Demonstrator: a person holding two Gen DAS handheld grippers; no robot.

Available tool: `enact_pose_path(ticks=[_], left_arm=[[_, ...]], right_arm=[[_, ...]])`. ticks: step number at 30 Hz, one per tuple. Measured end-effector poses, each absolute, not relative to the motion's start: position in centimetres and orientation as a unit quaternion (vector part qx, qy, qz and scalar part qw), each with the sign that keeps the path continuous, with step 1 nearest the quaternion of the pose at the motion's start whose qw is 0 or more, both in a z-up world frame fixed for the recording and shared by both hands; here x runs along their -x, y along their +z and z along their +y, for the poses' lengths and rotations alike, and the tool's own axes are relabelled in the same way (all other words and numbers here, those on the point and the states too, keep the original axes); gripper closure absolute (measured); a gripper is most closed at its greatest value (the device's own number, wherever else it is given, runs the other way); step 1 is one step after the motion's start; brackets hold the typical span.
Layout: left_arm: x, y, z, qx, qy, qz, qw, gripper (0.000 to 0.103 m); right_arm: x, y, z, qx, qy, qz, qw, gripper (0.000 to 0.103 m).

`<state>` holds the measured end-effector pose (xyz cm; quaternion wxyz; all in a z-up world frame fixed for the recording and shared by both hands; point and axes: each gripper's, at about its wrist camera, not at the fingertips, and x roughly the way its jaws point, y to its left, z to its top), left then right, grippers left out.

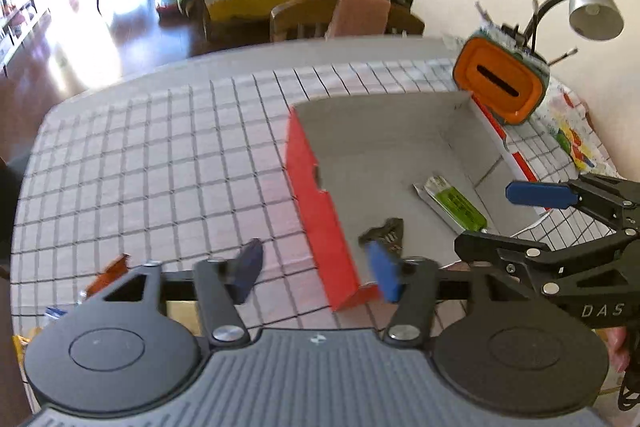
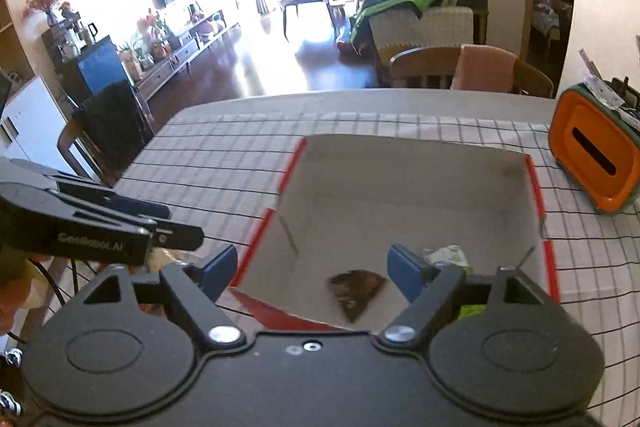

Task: Organize snacks
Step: 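Move left tool to yellow candy while right tool reaches red chip bag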

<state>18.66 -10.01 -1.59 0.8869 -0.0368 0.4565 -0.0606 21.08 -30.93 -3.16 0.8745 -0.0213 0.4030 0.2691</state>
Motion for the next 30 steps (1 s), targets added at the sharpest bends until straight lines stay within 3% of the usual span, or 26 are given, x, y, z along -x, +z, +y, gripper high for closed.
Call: enact_pose_path(ticks=[4,6,8,13,21,30], left_arm=[[-16.4,-1.1,-8.0,0.036,-0.068,0.442,0.894,0.042],[-15.3,-1.0,-7.0,0.039,-0.067,0.434,0.898,0.04],[-14.3,-0.9,-5.8,0.046,-0.065,0.426,0.901,0.038],[-11.6,-1.1,-2.9,0.052,-0.049,0.404,0.912,0.025],[-8.2,-2.5,2.9,0.073,-0.022,0.377,0.923,0.017],[-5.7,-5.2,10.2,0.084,0.028,0.384,0.919,0.017]], right_arm=[[-20.0,-3.2,-29.1,0.014,0.271,0.398,0.876,0.019],[-19.4,-3.2,-28.3,0.01,0.276,0.393,0.877,0.009],[-18.6,-3.2,-27.5,0.006,0.283,0.383,0.879,0.007],[-17.5,-3.3,-25.6,-0.003,0.297,0.371,0.88,0.001],[-16.0,-4.9,-21.8,-0.006,0.299,0.375,0.877,0.0],[-14.4,-7.2,-17.4,0.026,0.312,0.391,0.865,0.0]])
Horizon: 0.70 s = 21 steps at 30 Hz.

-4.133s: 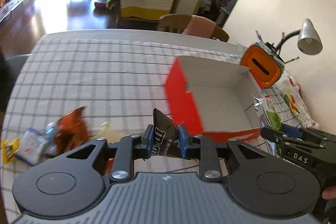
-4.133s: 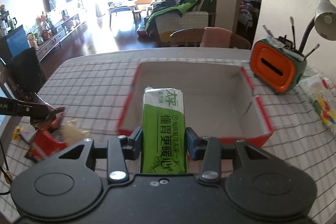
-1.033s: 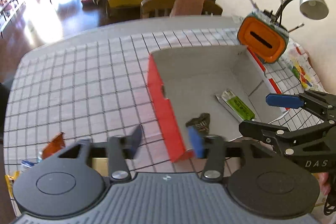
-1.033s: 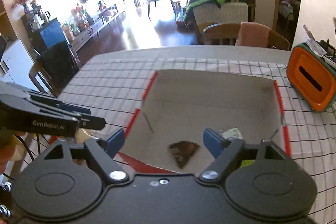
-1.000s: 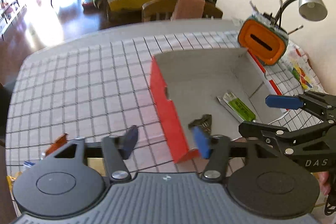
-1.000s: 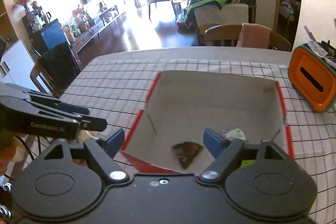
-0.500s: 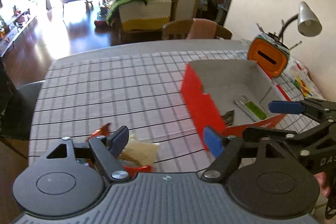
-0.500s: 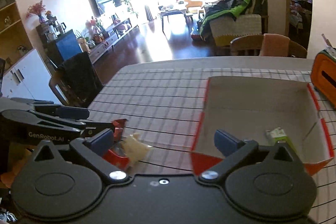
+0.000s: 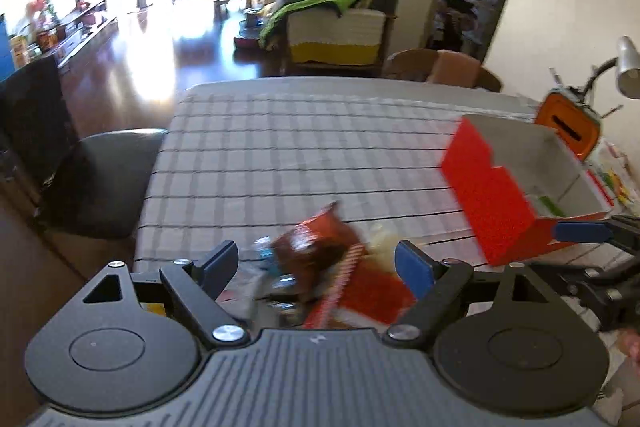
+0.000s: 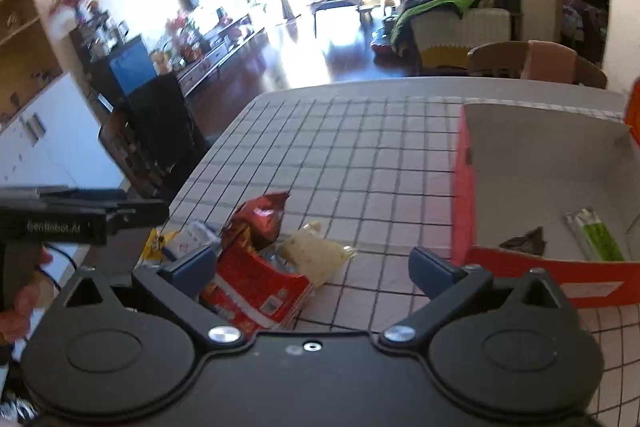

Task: Organize snacks
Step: 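Move left tool to yellow candy while right tool reaches red chip bag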

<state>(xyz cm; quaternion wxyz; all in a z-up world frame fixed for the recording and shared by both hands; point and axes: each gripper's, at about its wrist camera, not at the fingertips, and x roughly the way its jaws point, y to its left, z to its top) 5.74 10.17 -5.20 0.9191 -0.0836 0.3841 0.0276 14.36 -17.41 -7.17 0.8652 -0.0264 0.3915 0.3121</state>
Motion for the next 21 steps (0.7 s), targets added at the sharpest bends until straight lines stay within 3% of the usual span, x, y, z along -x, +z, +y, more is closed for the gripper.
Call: enact_pose_path(ticks=[21], left_arm=[[-6.6,-13.0,19.6,0.086,0.094,0.461,0.878,0.017]], right_arm=[[-11.3,-15.1,-5.2,0.317,0.406,0.35,0.782,0.006]])
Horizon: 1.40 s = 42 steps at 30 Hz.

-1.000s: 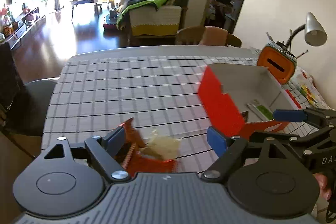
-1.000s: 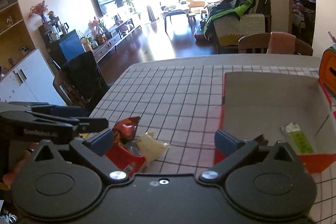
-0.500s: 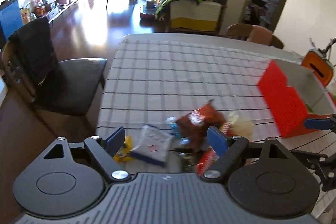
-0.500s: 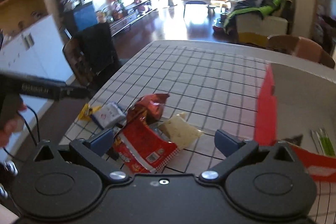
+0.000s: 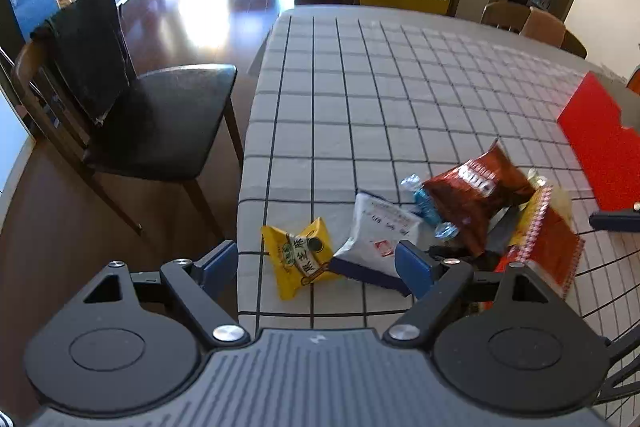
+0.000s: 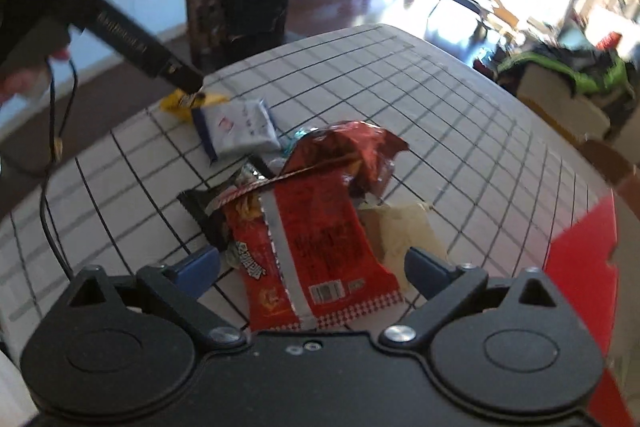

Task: Organize snacks
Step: 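Move left tool to yellow candy while right tool reaches red chip bag, then grasp the yellow candy with left tool while right tool grasps red chip bag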

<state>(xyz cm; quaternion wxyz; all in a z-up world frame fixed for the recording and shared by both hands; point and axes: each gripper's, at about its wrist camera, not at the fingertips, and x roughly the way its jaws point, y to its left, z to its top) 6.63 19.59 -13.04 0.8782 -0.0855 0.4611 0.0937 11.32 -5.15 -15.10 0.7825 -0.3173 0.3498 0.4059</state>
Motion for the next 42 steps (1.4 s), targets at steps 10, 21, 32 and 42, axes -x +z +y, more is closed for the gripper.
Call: enact_pose_path(ticks=[10,21,32,42], left_arm=[[-8.5,-15.5,24.2,0.179,0.126,0.491,0.843,0.017],[-10.5,-17.0,23.5,0.185,0.173,0.527,0.811,0.017],[-11.2,-17.4,22.4,0.169,0.182,0.544,0.802,0.033],[-9.9,-16.8,23.7,0.193,0.201,0.528,0.803,0.063]], right_arm=[[-11.4,-16.0,-3.8,0.363,0.423,0.327,0.763,0.008],[-11.8,-17.3,-3.4,0.38,0.426,0.335,0.749,0.017],[-11.2,-17.5,-3.3,0.39,0.423,0.33,0.749,0.022],[-11.3,-17.1,-4.1,0.371,0.42,0.339,0.755,0.03]])
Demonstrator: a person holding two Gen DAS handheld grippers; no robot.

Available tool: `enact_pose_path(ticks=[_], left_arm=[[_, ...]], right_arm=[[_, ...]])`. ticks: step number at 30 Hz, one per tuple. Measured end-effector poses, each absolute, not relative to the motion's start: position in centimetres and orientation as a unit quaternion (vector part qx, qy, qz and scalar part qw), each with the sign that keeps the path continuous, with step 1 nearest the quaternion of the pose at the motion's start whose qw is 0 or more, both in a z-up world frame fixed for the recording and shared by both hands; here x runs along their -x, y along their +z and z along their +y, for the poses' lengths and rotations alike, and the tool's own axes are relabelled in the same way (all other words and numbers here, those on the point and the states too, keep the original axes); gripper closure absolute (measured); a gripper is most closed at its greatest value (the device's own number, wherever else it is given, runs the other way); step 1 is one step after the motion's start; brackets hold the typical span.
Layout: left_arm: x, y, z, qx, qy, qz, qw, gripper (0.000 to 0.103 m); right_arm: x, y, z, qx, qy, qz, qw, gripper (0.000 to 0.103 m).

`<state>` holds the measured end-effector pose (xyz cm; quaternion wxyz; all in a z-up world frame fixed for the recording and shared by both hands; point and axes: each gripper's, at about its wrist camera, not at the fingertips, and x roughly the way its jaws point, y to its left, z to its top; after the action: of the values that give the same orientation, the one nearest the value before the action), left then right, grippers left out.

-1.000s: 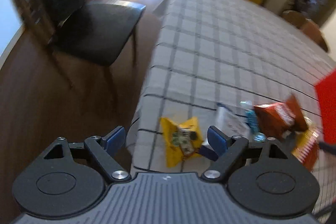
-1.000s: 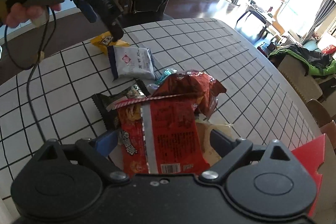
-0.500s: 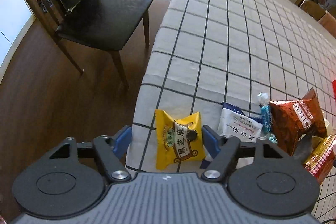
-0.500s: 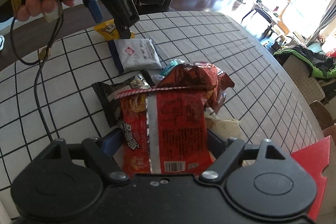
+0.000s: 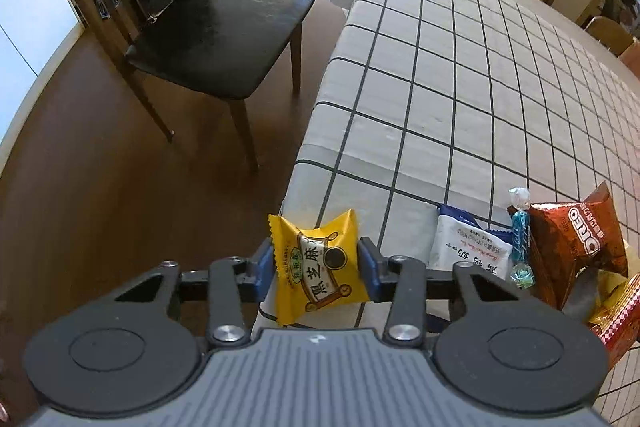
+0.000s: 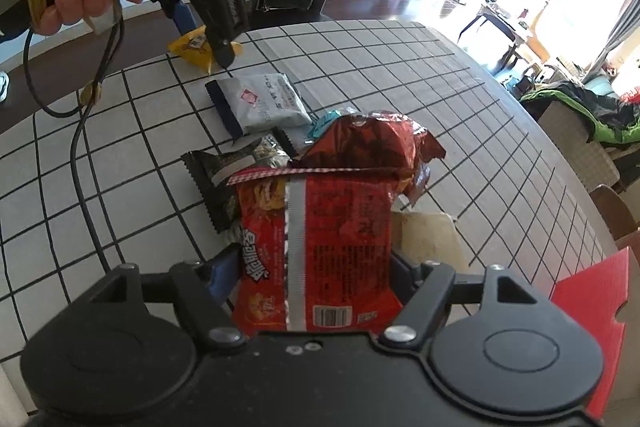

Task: Organize snacks
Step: 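Grasp the yellow candy with left tool while right tool grasps red chip bag, then carry both snacks into the red box and open both tools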

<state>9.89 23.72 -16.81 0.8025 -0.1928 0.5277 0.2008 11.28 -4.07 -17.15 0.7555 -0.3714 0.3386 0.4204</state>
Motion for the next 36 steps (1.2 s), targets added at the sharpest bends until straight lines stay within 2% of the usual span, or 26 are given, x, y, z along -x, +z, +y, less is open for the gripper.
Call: enact_pose_path(ticks=[3,19,36], left_arm=[[-9.4,-16.7,24.1,0.205,0.201,0.521,0.804,0.066],[-6.1,-14.0,23.2,0.235,0.197,0.498,0.811,0.067],[-8.3,-6.5,12.1,0.19,0.088,0.473,0.856,0.067]], right_arm=[[-11.4,-16.7,-4.5,0.356,0.414,0.343,0.764,0.03],[-11.5,-13.2,-9.5,0.245,0.382,0.371,0.81,0.03],[-15.5,-6.4,-19.7,0.116,0.297,0.392,0.863,0.03]])
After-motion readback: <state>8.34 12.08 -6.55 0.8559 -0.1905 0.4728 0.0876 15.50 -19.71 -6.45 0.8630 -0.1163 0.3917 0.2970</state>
